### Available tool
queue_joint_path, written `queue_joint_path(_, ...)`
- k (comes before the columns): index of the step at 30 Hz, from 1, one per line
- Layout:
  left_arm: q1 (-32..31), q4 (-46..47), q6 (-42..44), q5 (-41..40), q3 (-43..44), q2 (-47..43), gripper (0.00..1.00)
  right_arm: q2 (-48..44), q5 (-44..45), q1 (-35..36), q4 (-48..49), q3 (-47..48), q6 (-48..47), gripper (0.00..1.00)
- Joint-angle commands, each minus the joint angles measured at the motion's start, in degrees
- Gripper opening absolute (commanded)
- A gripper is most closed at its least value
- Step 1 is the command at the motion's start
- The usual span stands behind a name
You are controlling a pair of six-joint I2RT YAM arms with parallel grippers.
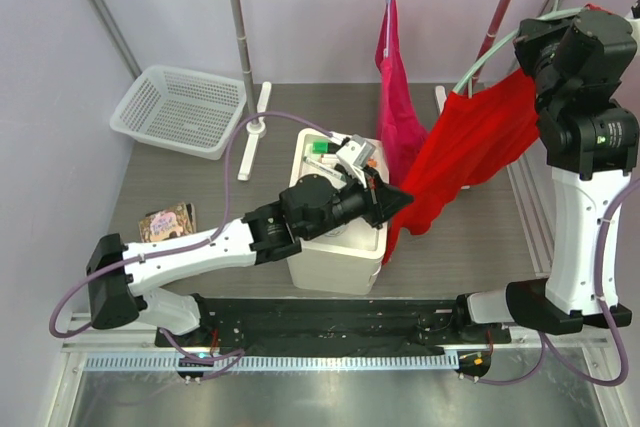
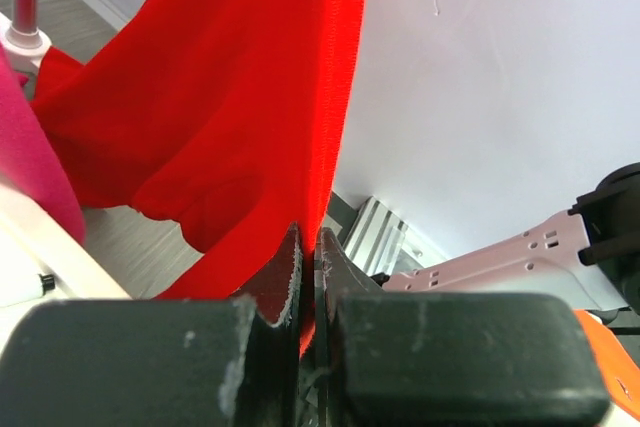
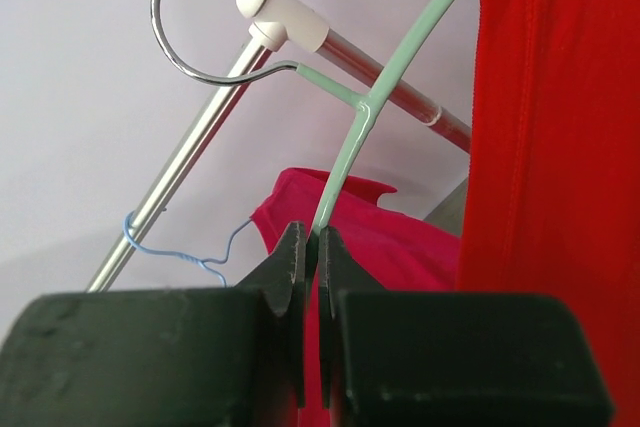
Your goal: Remove the t-shirt from the hanger
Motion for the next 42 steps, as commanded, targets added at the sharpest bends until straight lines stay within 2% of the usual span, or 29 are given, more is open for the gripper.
queue_joint_path(1,-3.3,-11.8,-0.4,2.9,-3.7,1.1,0.0,1.2,12.0,-3.0,21.1,7.0,-3.9,0.01)
queue_joint_path(7,-5.1,-11.0,-1.7,2.3,-3.9,2.9,0.0,1.5,11.1,-3.4,20.9,6.6,-2.6,0.01)
queue_joint_path(11,-9.7,-9.5,-2.2,0.8,-3.9,6.5,0.0,3.5,10.6,-3.9,20.7,9.4,-2.9,0.01)
queue_joint_path(16,-10.7,-9.1,-2.6,-1.1,-4.0,6.6,0.0,4.1,9.9,-4.8,20.0,10.4,-2.6,0.01)
queue_joint_path(21,-10.3,-13.2,0.8,-3.6,-0.4,5.9,0.0,0.3,6.3,-4.8,20.0,5.1,-0.8,0.01)
queue_joint_path(24,-9.4,-16.3,3.5,-2.6,5.5,7.6,0.0,-3.4,1.3,-4.8,19.9,0.8,-0.5,0.01)
queue_joint_path(28,-6.4,-24.8,7.8,-0.7,15.6,10.0,0.0,-8.6,-5.2,-4.7,18.7,-5.8,0.8,0.01)
queue_joint_path(31,-3.8,-23.8,9.5,1.2,15.0,9.1,0.01,-10.7,-11.0,-4.8,17.0,-9.0,1.2,0.01)
queue_joint_path(32,-3.0,-23.3,9.4,2.2,14.8,8.8,0.09,-11.2,-12.0,-4.8,17.0,-9.9,1.5,0.01)
queue_joint_path(34,-1.4,-22.4,8.9,4.4,14.7,8.5,0.16,-12.5,-13.1,-4.8,16.8,-11.4,2.4,0.01)
queue_joint_path(35,-1.0,-21.6,8.9,4.6,14.9,8.2,0.26,-13.4,-13.1,-4.7,16.8,-12.6,2.5,0.01)
queue_joint_path(37,-0.7,-21.1,9.5,7.2,16.4,8.3,0.4,-14.3,-13.2,-4.8,16.9,-13.6,3.0,0.01)
queue_joint_path(38,-0.7,-21.2,9.8,7.7,17.2,8.4,0.54,-14.7,-13.3,-4.8,16.8,-13.8,3.2,0.01)
queue_joint_path(41,-0.7,-21.6,10.8,8.1,20.7,9.2,0.69,-15.0,-13.8,-4.8,16.9,-14.7,3.9,0.01)
queue_joint_path(42,-0.7,-21.8,11.2,7.6,22.4,9.5,0.71,-15.1,-14.0,-4.8,16.9,-15.0,4.2,0.01)
